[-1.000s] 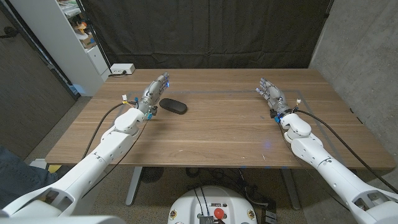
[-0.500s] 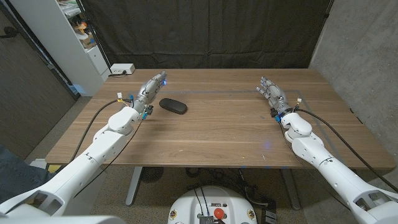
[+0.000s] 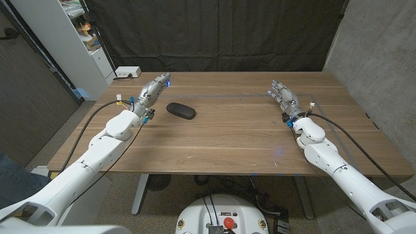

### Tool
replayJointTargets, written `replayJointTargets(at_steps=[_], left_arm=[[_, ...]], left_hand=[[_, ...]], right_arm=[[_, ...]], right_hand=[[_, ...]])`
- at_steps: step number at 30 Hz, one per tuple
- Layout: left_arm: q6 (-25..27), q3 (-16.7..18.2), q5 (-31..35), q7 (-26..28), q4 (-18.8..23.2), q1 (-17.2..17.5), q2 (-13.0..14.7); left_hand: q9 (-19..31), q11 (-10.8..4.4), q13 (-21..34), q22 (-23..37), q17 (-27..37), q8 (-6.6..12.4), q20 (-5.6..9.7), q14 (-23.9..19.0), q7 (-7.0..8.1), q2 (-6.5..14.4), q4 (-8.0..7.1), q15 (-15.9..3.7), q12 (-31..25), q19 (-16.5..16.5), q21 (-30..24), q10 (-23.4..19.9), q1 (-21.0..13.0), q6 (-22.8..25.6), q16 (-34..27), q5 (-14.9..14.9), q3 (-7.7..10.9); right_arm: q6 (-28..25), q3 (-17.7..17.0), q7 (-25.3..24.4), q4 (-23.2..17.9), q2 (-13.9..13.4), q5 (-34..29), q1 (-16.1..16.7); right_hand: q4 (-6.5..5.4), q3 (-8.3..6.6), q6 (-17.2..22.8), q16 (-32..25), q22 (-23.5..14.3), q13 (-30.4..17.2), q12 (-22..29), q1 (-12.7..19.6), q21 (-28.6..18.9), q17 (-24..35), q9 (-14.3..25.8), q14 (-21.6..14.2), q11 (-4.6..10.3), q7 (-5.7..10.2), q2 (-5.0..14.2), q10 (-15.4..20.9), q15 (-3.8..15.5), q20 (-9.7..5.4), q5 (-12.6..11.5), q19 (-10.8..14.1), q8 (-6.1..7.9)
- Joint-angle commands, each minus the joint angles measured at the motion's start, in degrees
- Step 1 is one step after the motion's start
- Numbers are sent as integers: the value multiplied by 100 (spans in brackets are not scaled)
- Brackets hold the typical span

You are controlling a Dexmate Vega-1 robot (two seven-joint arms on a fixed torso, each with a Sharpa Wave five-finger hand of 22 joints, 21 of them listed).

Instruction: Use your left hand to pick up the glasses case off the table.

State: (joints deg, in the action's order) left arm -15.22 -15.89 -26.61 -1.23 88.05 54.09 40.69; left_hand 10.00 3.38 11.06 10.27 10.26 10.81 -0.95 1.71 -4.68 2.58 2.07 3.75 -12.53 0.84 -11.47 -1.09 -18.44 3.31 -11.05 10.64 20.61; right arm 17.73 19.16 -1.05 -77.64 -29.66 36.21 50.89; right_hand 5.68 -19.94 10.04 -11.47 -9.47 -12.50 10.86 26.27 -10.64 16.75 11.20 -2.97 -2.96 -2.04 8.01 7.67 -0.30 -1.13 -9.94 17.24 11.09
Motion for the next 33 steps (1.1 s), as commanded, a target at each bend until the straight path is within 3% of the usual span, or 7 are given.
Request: replayJointTargets(at_steps=[1,18,33], left_arm=[[-108,164,152,-32,85,177,162],[-248,415,554,150,291,443,320],[44,740,1641,696,807,805,621]], left_hand=[[17,-8,14,9,18,38,-21,-48,-10,28,38,8,-33,-45,-56,-32,-68,37,-31,6,31],[20,-31,15,9,16,49,-29,-124,4,57,92,-4,-49,-84,-61,-99,-132,103,-42,12,58],[23,-54,16,6,13,38,-47,-144,55,105,202,-6,-37,-77,-45,-99,-284,87,-29,22,126]], right_arm=[[55,4,-134,-92,1,-75,63],[63,-15,-155,-145,-39,-78,79],[63,8,-173,-150,3,-59,99]], right_hand=[[25,6,67,-30,-27,-10,44,28,-30,-6,-4,-21,4,-5,35,27,-9,26,-37,25,39],[31,13,79,-29,-27,6,48,29,-28,-28,-6,-7,0,-8,41,28,-11,25,-37,16,39],[32,20,86,-29,-27,18,46,25,-26,-44,-8,4,-5,-4,45,17,-9,23,-37,7,38]])
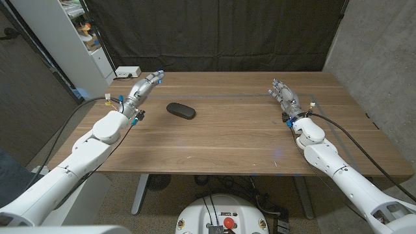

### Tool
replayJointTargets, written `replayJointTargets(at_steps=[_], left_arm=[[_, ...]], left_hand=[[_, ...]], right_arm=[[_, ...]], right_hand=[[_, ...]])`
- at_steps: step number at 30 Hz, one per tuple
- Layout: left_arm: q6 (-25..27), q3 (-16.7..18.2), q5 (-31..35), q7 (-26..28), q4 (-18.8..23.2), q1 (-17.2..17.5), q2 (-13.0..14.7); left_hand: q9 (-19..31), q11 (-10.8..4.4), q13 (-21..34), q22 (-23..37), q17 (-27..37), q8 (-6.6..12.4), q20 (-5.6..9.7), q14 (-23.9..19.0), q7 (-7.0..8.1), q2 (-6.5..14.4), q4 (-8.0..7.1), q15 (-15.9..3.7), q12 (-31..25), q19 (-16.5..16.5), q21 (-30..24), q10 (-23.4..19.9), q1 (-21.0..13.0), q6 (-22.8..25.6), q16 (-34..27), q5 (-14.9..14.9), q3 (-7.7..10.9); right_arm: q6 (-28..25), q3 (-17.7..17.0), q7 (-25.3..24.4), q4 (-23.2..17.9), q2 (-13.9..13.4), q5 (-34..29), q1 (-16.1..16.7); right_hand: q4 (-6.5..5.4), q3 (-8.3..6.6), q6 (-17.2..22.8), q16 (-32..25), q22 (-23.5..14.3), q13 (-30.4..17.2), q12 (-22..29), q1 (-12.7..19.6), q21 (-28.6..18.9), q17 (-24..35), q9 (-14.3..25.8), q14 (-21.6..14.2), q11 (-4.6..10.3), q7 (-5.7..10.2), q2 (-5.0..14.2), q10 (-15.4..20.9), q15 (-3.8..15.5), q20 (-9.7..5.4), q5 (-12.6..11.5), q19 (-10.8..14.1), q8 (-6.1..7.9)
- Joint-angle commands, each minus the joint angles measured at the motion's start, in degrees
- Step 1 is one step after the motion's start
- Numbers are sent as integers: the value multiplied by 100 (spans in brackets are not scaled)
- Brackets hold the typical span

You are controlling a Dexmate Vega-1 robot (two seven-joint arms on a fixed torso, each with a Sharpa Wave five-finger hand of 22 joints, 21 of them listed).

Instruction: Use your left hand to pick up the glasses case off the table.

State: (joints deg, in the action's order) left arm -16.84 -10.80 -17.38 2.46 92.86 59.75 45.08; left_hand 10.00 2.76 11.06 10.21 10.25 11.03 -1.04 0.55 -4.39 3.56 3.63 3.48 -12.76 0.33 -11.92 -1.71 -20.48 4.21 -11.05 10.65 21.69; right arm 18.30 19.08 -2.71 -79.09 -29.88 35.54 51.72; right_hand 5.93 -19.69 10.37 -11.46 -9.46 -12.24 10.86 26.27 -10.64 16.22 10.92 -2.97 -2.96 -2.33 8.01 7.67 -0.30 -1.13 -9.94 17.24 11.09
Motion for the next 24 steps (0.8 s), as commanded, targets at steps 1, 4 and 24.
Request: replayJointTargets(at_steps=[1,4,24], left_arm=[[220,246,761,328,345,251,191],[276,293,876,335,404,284,211],[704,513,1853,532,772,441,333]], left_hand=[[24,6,17,11,14,17,-39,-29,28,10,55,21,-13,-25,0,-38,-92,-2,-28,22,23],[25,4,17,10,13,18,-39,-32,32,19,85,16,-11,-26,3,-39,-132,1,-25,24,40],[30,0,20,8,11,21,-52,-38,46,82,272,39,3,-25,18,-39,-393,11,-3,21,151]], right_arm=[[-6,14,-15,-13,26,16,20],[54,29,30,29,17,-21,8],[-13,9,38,26,-6,5,-59]], right_hand=[[7,-4,56,-30,-28,-7,46,25,-26,7,20,5,-1,27,47,15,-8,22,-37,7,39],[7,-3,59,-30,-28,-5,45,24,-26,4,20,7,-3,31,48,12,-9,23,-37,7,40],[8,6,86,-39,-28,7,55,17,-28,-14,20,-3,-11,40,51,28,-20,29,-37,6,47]])
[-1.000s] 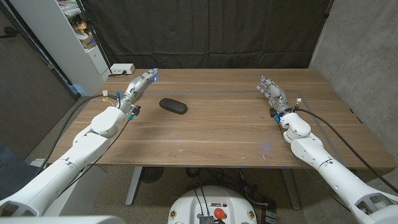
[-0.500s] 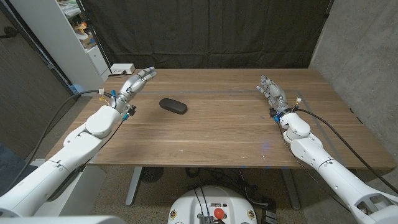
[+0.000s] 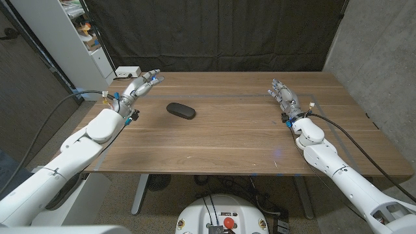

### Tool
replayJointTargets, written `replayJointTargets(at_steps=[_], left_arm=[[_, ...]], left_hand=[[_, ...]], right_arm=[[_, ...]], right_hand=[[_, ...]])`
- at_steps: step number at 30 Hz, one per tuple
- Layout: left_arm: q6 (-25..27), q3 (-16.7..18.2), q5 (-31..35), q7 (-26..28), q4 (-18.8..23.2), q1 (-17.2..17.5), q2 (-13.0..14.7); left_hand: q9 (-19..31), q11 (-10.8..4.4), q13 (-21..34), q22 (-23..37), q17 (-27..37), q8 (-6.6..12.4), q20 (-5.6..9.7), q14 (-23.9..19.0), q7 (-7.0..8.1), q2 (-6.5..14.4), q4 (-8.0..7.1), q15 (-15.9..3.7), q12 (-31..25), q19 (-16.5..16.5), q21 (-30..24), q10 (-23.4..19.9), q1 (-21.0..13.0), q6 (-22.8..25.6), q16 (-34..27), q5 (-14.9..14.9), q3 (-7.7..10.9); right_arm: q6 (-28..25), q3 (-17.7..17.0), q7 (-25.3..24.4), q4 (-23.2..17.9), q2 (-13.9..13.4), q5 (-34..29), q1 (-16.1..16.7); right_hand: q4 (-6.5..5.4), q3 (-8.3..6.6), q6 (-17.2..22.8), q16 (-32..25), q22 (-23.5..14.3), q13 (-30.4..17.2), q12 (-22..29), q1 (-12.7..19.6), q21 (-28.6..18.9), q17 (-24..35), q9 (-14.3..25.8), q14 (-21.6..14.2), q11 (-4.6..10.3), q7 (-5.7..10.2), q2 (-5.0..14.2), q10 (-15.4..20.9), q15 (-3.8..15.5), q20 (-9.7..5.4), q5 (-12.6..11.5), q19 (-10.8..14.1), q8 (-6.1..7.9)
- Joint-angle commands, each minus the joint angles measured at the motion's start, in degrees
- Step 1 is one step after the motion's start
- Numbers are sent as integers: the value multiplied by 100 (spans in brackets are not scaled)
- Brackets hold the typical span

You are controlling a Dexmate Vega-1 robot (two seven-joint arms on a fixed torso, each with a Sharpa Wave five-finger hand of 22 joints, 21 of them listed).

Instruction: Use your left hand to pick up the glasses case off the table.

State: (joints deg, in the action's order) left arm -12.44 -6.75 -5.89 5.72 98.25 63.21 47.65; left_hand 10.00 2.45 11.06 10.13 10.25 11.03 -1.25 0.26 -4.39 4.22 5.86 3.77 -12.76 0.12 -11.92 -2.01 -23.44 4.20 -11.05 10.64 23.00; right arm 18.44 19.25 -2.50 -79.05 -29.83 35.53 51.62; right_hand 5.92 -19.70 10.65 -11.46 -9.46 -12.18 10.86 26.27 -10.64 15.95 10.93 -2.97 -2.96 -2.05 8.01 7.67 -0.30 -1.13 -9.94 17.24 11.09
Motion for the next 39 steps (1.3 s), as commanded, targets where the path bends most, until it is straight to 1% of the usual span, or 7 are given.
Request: replayJointTargets(at_steps=[1,8,15,33,37,38,39], left_arm=[[282,101,786,230,243,95,79],[323,78,1078,221,241,42,72],[417,85,1299,117,301,7,149],[707,59,2044,-165,555,-113,524],[756,52,2269,-196,635,-89,626],[775,54,2390,-212,690,-59,702],[778,59,2401,-217,692,-57,697]], left_hand=[[31,28,21,17,11,21,-37,-8,46,18,55,8,3,-1,20,-10,-106,12,-2,21,24],[33,-1,23,17,11,9,-36,-22,63,35,112,-1,0,-1,23,-25,-186,-18,-2,18,57],[35,12,25,16,11,-8,-49,-33,68,43,165,8,7,0,27,-14,-260,-71,-1,16,85],[43,23,40,10,14,-39,-106,59,90,-48,367,68,37,86,68,62,-551,-265,38,22,147],[45,27,45,8,16,-38,-119,53,106,-76,400,83,36,83,68,67,-620,-299,33,28,159],[45,27,46,8,16,-38,-120,50,116,-81,407,85,34,85,69,65,-636,-309,31,29,162],[46,26,48,7,16,-37,-125,45,123,-88,413,93,34,83,68,66,-653,-315,29,31,165]], right_arm=[[-40,-11,17,20,-8,19,-50],[6,14,37,79,11,-22,-86],[-41,5,-35,48,39,-3,-79],[42,3,-137,107,133,-57,-157],[47,12,-151,82,131,-83,-170],[17,10,-185,30,116,-96,-165],[11,10,-190,25,114,-96,-164]], right_hand=[[7,6,70,-40,-28,1,55,16,-27,12,18,-1,-11,17,53,28,-17,31,-37,4,51],[8,8,82,-43,-28,5,56,16,-29,4,18,-4,-17,34,57,28,-18,32,-38,7,53],[11,8,86,-45,-28,10,57,19,-30,-4,19,-6,-17,31,60,27,-19,38,-39,8,52],[10,16,116,-57,-28,20,60,13,-32,-23,19,-18,-10,31,68,29,-21,44,-40,13,57],[9,17,118,-60,-28,22,62,12,-32,-27,20,-21,-12,33,70,32,-21,47,-39,11,56],[9,18,120,-60,-28,23,62,11,-32,-28,20,-20,-14,36,70,32,-17,45,-39,12,57],[9,18,119,-60,-28,23,63,11,-33,-28,20,-21,-16,35,70,33,-18,46,-39,14,56]])
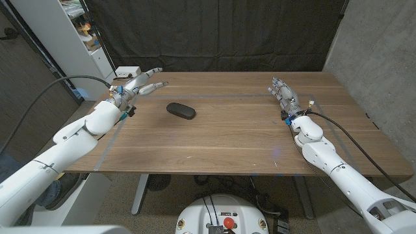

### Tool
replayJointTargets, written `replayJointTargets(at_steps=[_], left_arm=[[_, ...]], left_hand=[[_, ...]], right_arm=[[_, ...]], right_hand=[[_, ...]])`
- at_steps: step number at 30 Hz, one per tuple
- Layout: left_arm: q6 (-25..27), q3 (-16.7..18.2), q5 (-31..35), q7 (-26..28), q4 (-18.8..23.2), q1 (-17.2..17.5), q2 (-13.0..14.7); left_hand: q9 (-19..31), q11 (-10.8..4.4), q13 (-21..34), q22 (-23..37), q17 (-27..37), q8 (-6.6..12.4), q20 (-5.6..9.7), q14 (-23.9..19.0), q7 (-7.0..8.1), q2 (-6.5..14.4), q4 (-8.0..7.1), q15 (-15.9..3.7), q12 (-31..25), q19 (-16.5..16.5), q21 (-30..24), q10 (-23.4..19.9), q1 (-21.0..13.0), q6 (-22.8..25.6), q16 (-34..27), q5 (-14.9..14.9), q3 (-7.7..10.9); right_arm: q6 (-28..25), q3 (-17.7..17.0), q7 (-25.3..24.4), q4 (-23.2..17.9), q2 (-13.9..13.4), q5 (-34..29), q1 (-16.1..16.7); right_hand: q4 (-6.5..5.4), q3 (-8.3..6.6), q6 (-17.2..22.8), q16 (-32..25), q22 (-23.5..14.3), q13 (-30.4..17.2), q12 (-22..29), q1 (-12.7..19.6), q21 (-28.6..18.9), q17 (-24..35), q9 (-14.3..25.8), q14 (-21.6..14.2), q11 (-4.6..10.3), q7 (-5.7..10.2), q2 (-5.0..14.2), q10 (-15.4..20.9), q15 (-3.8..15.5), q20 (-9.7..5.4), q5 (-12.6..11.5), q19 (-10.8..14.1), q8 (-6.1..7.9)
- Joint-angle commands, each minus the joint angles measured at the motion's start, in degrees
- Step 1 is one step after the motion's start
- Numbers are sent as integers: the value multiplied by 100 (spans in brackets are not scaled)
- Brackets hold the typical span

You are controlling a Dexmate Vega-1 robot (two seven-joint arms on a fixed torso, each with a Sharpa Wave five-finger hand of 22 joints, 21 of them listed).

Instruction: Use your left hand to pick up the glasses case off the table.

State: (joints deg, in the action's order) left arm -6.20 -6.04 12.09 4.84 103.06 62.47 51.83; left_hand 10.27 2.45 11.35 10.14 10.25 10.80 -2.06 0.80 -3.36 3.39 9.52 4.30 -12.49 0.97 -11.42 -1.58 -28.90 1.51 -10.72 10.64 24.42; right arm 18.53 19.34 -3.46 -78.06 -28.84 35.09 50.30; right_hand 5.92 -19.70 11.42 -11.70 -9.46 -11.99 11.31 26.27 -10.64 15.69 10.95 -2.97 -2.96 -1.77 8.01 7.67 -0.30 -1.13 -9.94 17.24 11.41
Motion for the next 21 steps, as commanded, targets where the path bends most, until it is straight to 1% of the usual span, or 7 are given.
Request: replayJointTargets(at_steps=[1,2,4,6,9,14,21], left_arm=[[173,-4,690,-128,247,39,317],[207,14,830,-141,318,80,404],[220,36,897,-164,348,102,429],[249,81,1015,-228,423,153,527],[283,138,1118,-307,492,210,596],[297,225,1231,-396,551,281,642],[264,313,1338,-502,564,323,666]], left_hand=[[19,20,20,6,17,-14,-45,-12,24,-7,51,39,5,-3,17,19,-116,-48,-6,32,24],[19,10,21,5,17,-11,-51,-16,31,-14,58,37,4,-9,16,19,-134,-52,-8,34,28],[20,-8,23,4,18,-10,-59,-30,46,-28,70,31,1,-22,11,16,-170,-67,-14,37,34],[21,-19,26,3,19,-4,-61,-44,50,-43,82,18,-1,-43,4,13,-212,-71,-19,43,42],[22,-40,29,2,19,-1,-61,-47,52,-59,93,6,-5,-56,2,9,-257,-83,-20,49,50],[24,-79,35,-1,20,4,-75,-68,75,-97,112,-4,-7,-96,-8,13,-361,-116,-27,63,69],[26,-73,40,-3,21,6,-77,-76,97,-131,122,-5,-8,-111,-8,18,-451,-146,-28,75,85]], right_arm=[[-30,-6,-115,-107,9,-43,-29],[-3,2,-114,-114,-9,-88,-43],[-6,-2,-134,-129,-12,-97,-45],[-11,-9,-165,-161,-18,-112,-51],[-28,-6,-188,-177,-8,-110,-59],[-39,11,-211,-192,26,-103,-59],[37,50,-201,-126,80,-144,-84]], right_hand=[[9,18,42,-37,-28,4,18,11,-33,-3,18,-21,-15,8,71,35,-17,47,-40,14,23],[9,19,44,-38,-28,4,18,11,-32,-4,18,-22,-17,11,72,34,-18,47,-40,12,23],[9,19,43,-39,-28,5,18,10,-31,-6,18,-22,-16,8,72,34,-20,51,-40,9,22],[9,20,46,-40,-28,6,18,10,-32,-8,19,-25,-17,9,72,34,-21,52,-40,10,23],[8,22,46,-42,-28,7,18,8,-33,-10,19,-28,-19,6,73,32,-20,52,-40,12,22],[9,23,49,-47,-28,10,24,8,-36,-17,19,-35,-12,8,75,44,-16,46,-40,20,20],[9,27,58,-50,-28,12,25,4,-38,-22,19,-40,-12,15,74,46,-11,47,-39,25,22]])
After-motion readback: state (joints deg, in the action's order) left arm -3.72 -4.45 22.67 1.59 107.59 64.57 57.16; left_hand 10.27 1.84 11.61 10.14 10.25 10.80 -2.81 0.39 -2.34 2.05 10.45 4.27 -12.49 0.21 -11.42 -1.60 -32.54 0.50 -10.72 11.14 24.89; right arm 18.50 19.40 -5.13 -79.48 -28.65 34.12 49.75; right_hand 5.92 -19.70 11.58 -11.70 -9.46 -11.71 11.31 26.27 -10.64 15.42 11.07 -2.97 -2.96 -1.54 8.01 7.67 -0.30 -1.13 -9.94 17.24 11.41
